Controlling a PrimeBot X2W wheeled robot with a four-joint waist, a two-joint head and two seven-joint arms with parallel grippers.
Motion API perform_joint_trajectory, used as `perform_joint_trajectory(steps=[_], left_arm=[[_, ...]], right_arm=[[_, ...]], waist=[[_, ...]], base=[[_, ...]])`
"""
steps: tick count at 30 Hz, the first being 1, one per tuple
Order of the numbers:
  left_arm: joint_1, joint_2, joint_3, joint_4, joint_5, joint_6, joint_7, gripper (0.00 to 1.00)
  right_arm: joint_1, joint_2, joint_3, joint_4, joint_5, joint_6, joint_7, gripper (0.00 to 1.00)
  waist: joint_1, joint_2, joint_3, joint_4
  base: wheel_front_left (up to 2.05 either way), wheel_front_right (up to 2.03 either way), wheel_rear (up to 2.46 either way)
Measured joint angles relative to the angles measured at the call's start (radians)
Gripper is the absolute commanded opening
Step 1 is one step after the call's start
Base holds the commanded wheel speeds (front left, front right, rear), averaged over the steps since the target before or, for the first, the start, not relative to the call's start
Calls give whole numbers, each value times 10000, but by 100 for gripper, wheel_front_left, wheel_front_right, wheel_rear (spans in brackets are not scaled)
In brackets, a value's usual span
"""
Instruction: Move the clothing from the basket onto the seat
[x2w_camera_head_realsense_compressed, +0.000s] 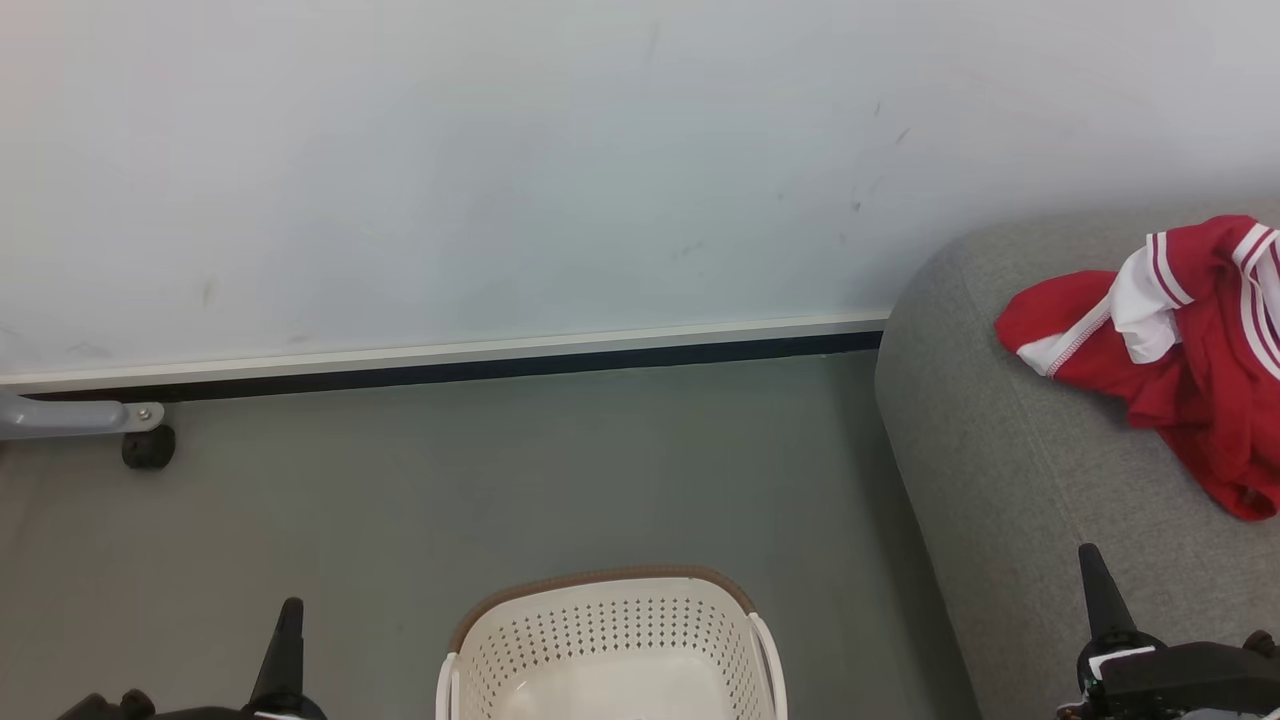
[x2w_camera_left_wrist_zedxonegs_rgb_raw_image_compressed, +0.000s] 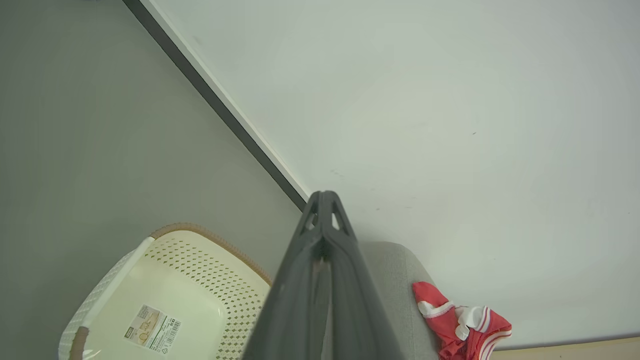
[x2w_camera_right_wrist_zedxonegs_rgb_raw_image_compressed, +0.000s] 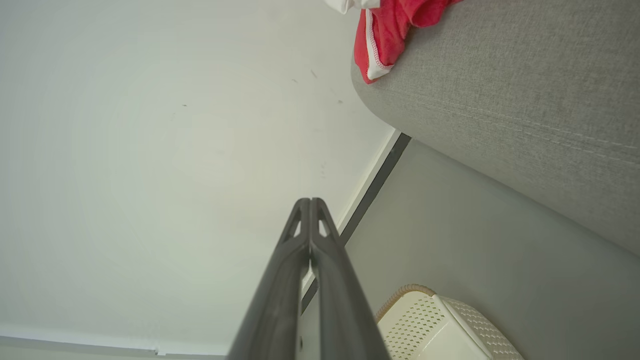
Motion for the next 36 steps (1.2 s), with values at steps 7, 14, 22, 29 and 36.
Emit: perform_joint_trajectory(steps=[7, 14, 22, 29, 36], left_arm=[[-215, -94, 132, 180, -965, -180, 247, 0], [-389, -224, 313, 291, -1685, -291, 466, 0], [-622, -324, 470, 485, -2638, -533, 744, 0], [-870, -439, 685, 637, -3657, -711, 997, 0], [-980, -508, 709, 669, -3937, -788, 1087, 0]], right_arm=[[-31, 146, -324, 130, 855, 184, 255, 0], [-189, 274, -598, 284, 1603, 324, 474, 0], [-198, 428, -972, 407, 2548, 523, 750, 0], [-244, 594, -1344, 606, 3559, 750, 1009, 0], [-392, 627, -1427, 633, 3735, 803, 1085, 0]], waist=[[0, 0, 16, 29], [0, 0, 28, 54], [0, 0, 46, 86], [0, 0, 64, 119], [0, 0, 67, 125]], base=[[0, 0, 0], [0, 0, 0], [0, 0, 0], [0, 0, 0], [0, 0, 0]])
